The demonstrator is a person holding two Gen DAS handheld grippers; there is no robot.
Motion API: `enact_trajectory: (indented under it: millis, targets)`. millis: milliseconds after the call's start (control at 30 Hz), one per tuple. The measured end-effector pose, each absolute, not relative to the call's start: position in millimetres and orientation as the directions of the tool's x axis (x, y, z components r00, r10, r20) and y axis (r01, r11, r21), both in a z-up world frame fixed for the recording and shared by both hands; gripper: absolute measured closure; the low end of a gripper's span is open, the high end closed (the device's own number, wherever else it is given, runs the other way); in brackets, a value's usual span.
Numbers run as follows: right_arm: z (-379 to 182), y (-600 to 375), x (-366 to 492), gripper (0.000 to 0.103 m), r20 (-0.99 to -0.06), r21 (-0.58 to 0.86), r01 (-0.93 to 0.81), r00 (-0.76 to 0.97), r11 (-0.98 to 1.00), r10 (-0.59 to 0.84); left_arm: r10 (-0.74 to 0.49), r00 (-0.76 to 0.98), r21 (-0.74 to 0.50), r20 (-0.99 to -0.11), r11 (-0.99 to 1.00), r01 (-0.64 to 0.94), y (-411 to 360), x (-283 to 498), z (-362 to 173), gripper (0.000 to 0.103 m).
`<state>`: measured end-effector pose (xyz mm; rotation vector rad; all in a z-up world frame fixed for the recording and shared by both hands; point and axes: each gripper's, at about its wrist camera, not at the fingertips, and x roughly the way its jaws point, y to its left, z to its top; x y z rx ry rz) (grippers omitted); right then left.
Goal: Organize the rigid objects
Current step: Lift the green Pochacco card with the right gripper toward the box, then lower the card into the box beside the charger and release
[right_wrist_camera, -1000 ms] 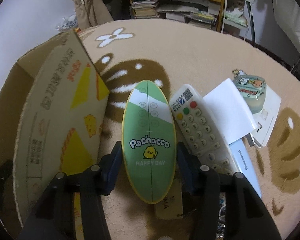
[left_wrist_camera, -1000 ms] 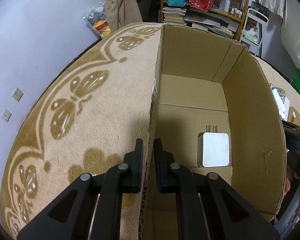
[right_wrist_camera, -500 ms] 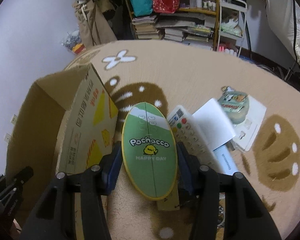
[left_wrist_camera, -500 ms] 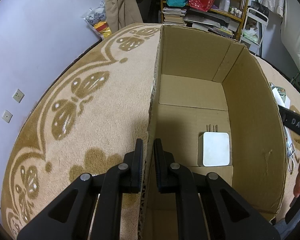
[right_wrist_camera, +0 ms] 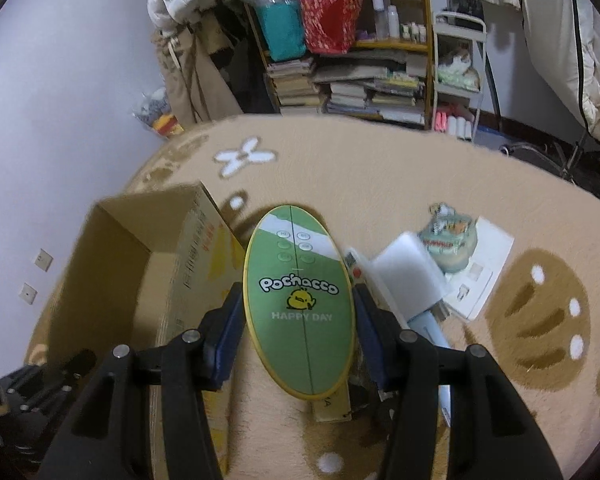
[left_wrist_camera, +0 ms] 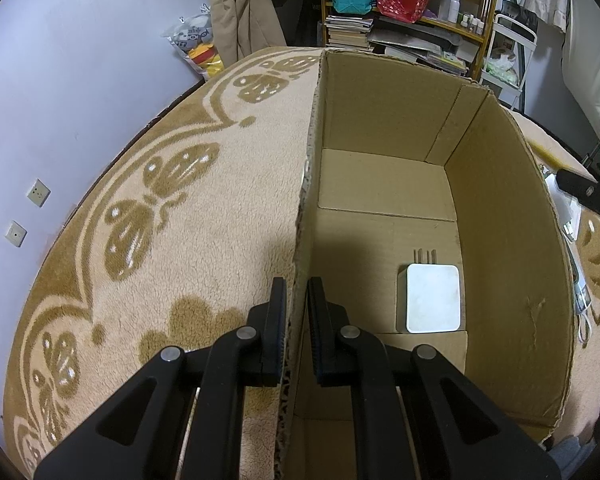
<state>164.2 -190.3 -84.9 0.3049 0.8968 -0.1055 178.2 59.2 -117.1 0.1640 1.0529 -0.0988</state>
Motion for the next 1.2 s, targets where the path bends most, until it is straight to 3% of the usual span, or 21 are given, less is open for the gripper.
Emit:
enact_trajectory:
  millis: [400, 967, 1067, 1200]
  targets:
    - [-31.7, -138.3, 166.1, 0.047, -0.700, 0.243, 0.040, 0.699, 0.969, 0.146, -0.002, 0.493, 0.089, -0.870, 0.983, 0.160, 58.8, 178.0, -117.1, 0.093]
    - [-75.1, -83.3, 178.0, 0.047, -0.774, 0.181, -0.055, 0.609, 0.982, 0.177, -0.005, 0.493, 0.083, -0.870, 0.984, 0.157, 62.6, 180.6, -114.8, 0.093]
    - [-76.9, -80.0, 179.0, 0.059, -0.784, 0.155, -0.071, 0.598, 0.985, 0.167, -0.007, 0.493, 0.083, -0.870, 0.984, 0.160, 62.2, 180.3, -114.8, 0.093]
    - [-73.1, -74.7, 177.6, 0.059, -0.782, 0.125, -0.091, 0.604, 0.988, 0.155, -0.015, 0.491, 0.072, -0.871, 0.985, 0.157, 63.8, 180.2, -113.9, 0.093]
